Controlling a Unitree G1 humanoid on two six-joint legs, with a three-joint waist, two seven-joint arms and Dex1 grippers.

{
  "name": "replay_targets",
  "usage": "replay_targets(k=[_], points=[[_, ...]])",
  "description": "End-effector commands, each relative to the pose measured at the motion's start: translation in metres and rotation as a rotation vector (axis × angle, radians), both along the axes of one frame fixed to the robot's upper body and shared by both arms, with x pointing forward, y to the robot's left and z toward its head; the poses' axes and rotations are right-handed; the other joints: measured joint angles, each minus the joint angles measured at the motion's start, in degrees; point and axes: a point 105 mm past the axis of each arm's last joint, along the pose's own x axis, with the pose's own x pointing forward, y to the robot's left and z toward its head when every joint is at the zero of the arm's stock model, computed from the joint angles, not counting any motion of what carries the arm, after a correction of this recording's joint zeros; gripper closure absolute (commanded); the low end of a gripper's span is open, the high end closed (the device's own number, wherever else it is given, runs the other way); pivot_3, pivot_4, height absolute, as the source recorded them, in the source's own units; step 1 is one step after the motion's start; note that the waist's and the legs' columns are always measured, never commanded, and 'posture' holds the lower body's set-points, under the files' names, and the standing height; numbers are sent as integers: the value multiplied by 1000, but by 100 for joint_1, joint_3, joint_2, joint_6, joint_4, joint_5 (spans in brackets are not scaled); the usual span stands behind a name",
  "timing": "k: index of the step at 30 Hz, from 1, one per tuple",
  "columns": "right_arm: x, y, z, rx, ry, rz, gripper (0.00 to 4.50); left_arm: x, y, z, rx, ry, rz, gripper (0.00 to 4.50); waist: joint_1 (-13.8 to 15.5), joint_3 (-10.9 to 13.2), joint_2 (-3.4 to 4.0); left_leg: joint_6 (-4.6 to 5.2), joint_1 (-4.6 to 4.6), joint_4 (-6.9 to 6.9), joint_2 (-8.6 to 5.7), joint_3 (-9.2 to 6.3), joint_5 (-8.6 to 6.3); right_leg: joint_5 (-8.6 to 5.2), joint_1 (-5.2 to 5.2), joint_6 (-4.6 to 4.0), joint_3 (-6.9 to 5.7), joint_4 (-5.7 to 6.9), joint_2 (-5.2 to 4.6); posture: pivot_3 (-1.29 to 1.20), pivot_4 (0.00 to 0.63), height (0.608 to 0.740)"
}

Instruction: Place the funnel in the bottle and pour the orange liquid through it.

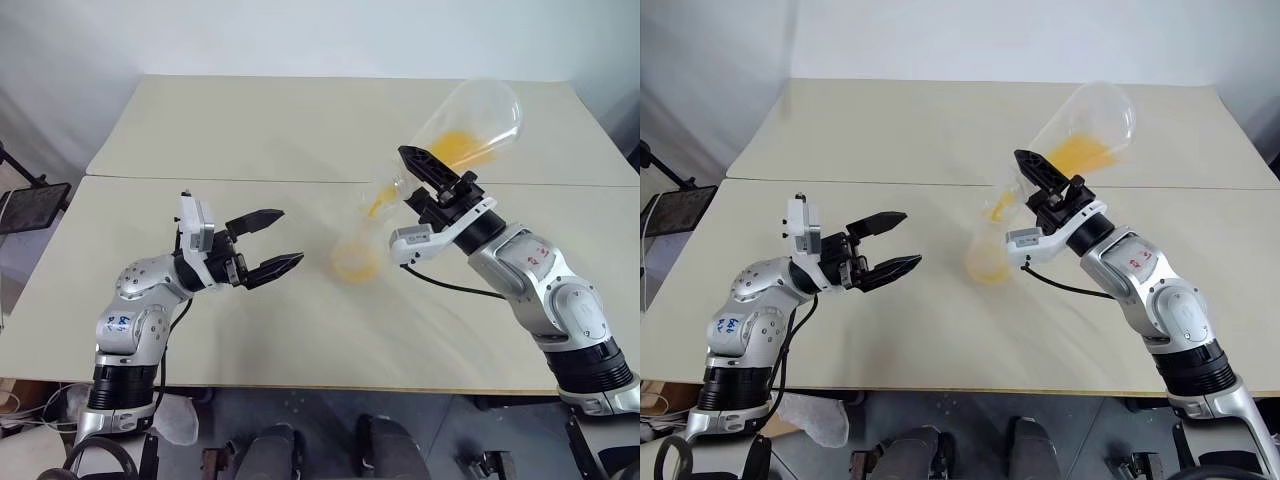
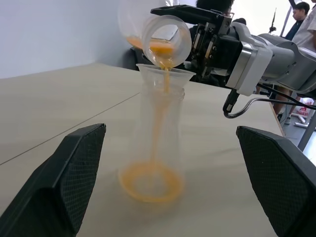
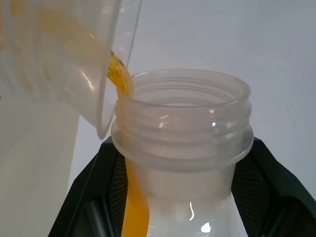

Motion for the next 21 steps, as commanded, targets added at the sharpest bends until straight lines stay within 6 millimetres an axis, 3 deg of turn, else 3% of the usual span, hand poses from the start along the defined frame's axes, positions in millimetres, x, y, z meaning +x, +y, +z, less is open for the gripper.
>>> replay_targets(k=[1,21], points=[[-6,-1,20,3,-82,10,2084,-7,-3,7,0,-57,-9,0,0,0,0,0,0,0,0,0,0,0,0,0,0,0,0,0,150,740],[-1,-9,25,-25,-118,-3,2084,-10,-1,6,0,-54,6,0,-7,0,0,-1,0,1,0,0,0,0,1,0,1,0,0,0,150,740]])
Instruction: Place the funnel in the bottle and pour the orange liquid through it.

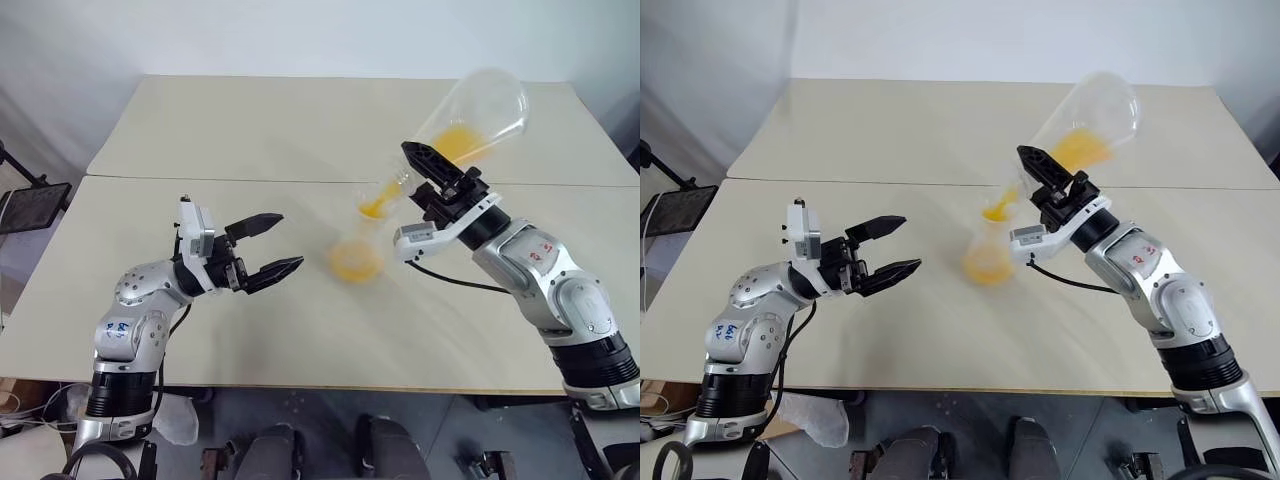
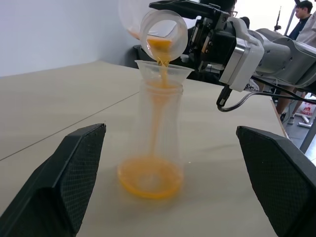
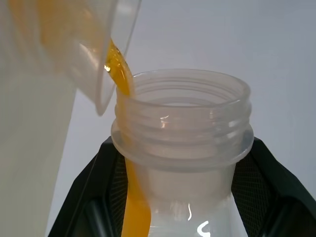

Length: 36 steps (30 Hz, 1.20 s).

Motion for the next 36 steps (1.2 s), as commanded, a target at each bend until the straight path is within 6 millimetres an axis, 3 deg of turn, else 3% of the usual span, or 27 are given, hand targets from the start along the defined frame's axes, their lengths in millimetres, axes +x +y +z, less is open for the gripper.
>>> replay_targets(k=[1,36], points=[[-7,0,22,11,-84,22,2084,-6,-2,9,-2,-57,-8,0,-4,0,0,0,0,0,0,0,0,0,0,0,0,0,0,0,150,740],[-11,6,22,-54,-141,48,2084,-5,-2,9,0,-101,4,0,0,0,0,-1,0,0,1,0,0,0,0,0,0,0,1,0,150,740]])
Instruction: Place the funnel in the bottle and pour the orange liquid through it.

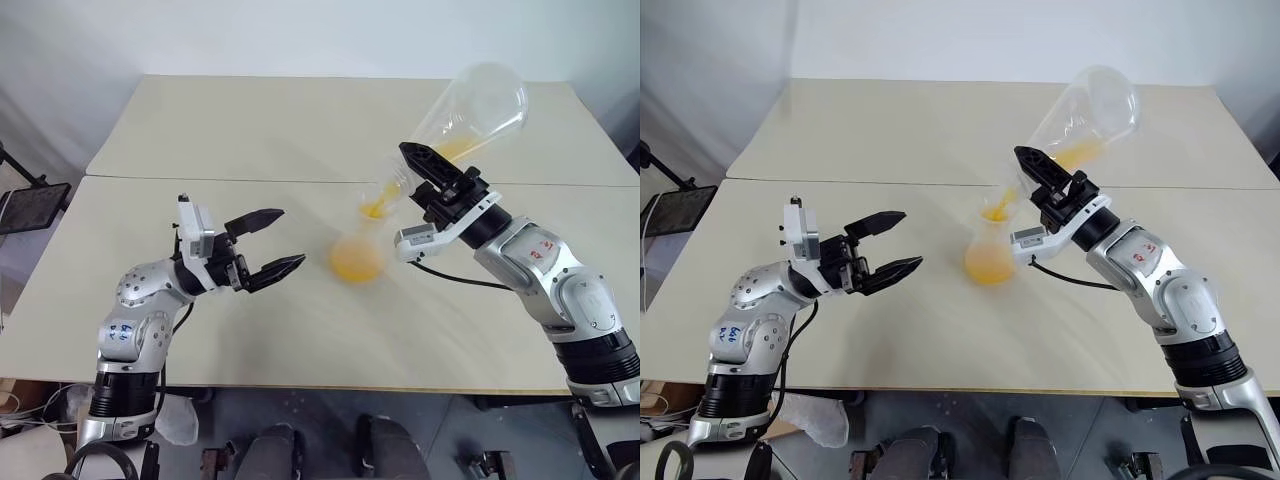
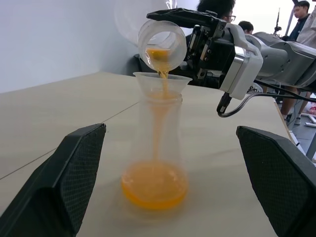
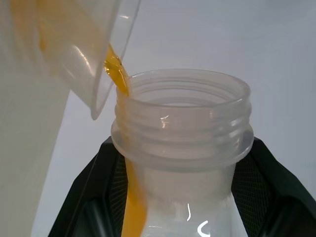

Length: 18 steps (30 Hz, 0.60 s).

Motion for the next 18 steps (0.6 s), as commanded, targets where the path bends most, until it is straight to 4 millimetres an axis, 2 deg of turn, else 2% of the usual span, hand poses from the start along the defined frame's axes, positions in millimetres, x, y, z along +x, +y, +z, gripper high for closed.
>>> replay_targets(k=[1,18], points=[[-8,2,19,-14,-94,17,2084,-4,0,4,10,-41,1,0,1,0,0,0,0,0,0,0,0,0,0,0,0,0,0,0,150,740],[-8,1,22,-31,-114,13,2084,-5,1,3,13,-33,2,0,2,0,0,0,0,0,0,0,0,0,0,0,0,0,0,0,150,740]])
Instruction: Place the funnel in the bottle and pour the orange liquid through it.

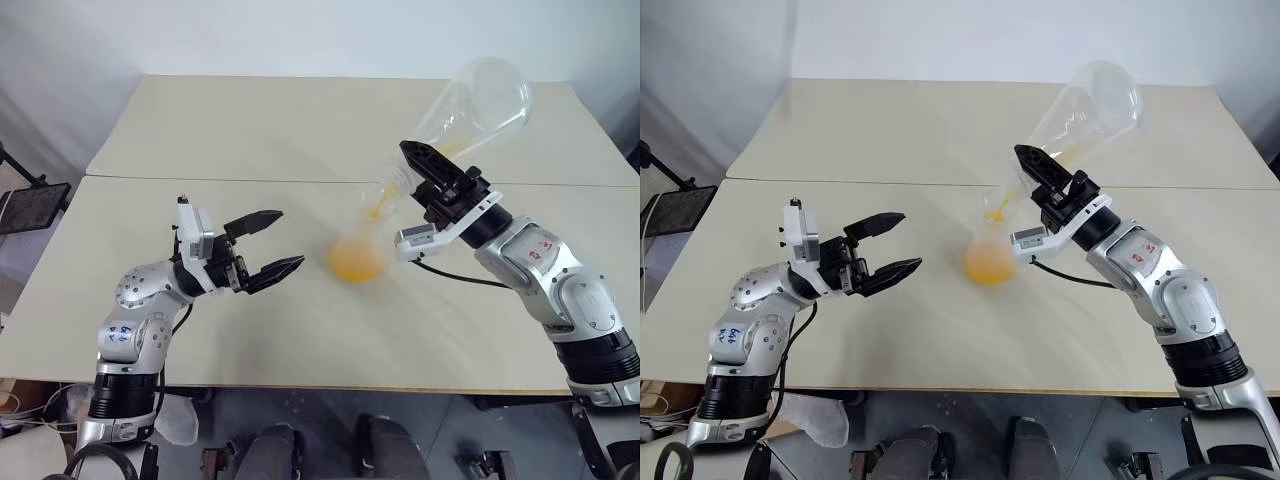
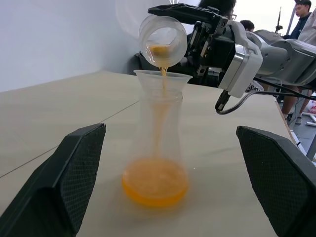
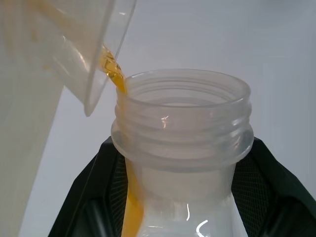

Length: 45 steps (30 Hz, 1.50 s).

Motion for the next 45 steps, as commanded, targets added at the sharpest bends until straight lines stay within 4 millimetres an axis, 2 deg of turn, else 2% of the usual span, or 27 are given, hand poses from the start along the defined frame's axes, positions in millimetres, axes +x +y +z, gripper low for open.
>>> replay_targets(k=[1,19,28,32,35,37,41,43,45], points=[[-8,1,19,-16,-80,23,2084,-4,0,5,10,-34,-2,0,-1,0,0,0,0,0,0,0,0,0,0,0,0,0,0,0,150,740],[-10,5,20,-24,-61,56,2084,-5,-1,3,2,-27,7,0,-4,0,0,0,0,0,0,0,0,0,0,0,0,0,0,0,150,740],[-13,6,20,94,36,94,2084,-5,-1,3,2,-24,9,0,-4,0,0,0,0,0,0,0,0,0,1,0,0,-1,0,0,150,740],[-12,1,24,270,135,113,2084,-5,0,4,5,-24,7,0,1,0,0,0,1,0,1,-1,0,0,3,0,-2,-1,0,0,150,740],[-11,-10,36,474,197,119,2084,-5,0,4,9,-25,6,0,2,0,0,0,1,1,1,-4,0,0,5,0,-3,-1,-1,0,150,740],[-11,-15,41,550,227,119,2084,-5,0,4,10,-25,5,0,11,0,0,0,1,1,1,-5,0,0,7,0,-5,-1,-1,0,150,740],[-12,-43,57,830,327,146,2084,-5,1,4,15,-24,6,0,14,0,0,0,2,1,0,-12,0,0,11,0,-8,-2,-2,0,150,740],[-10,-63,60,952,349,123,2084,-5,2,3,16,-24,8,0,15,0,0,0,3,1,0,-14,0,0,13,0,-9,-2,-3,0,150,740],[-3,-108,53,1198,391,72,2084,-5,3,3,15,-23,13,0,20,0,0,1,3,1,0,-14,0,0,13,0,-9,-2,-4,0,150,740]])
